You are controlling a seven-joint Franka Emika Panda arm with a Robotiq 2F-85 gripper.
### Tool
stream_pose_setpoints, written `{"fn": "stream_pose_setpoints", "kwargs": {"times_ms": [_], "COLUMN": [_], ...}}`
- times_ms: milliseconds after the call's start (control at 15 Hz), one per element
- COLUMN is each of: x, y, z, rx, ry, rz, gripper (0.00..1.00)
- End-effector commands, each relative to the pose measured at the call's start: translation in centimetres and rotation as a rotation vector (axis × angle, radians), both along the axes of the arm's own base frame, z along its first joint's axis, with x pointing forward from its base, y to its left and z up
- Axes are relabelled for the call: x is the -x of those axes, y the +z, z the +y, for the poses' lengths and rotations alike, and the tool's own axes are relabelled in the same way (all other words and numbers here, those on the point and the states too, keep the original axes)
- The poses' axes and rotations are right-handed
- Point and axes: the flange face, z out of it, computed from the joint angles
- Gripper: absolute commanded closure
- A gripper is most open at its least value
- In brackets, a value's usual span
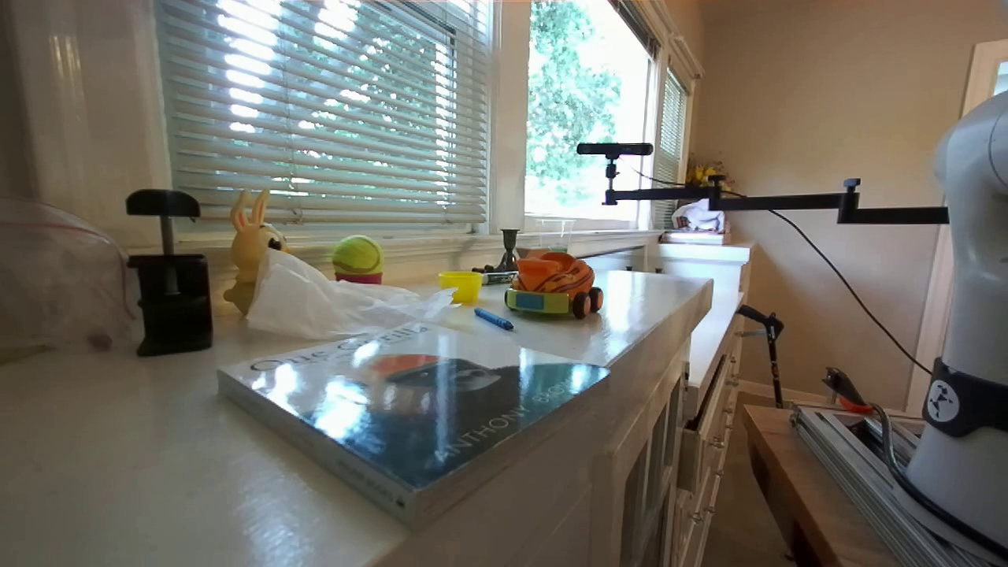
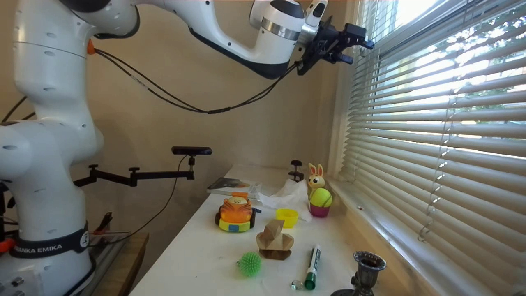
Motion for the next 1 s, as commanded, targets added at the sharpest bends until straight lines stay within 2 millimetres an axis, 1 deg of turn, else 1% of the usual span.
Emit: {"fn": "stream_pose_setpoints", "kwargs": {"times_ms": [0,400,467,933], "x": [-0.09,0.32,0.35,0.68], "y": [0.22,1.02,1.03,1.07], "z": [0.65,0.85,0.86,1.25], "rx": [-0.004,0.007,0.008,0.013], "ry": [0.029,0.025,0.024,0.013], "rz": [-0.024,-0.036,-0.036,-0.029], "gripper": [0.0,0.01,0.0,0.0]}}
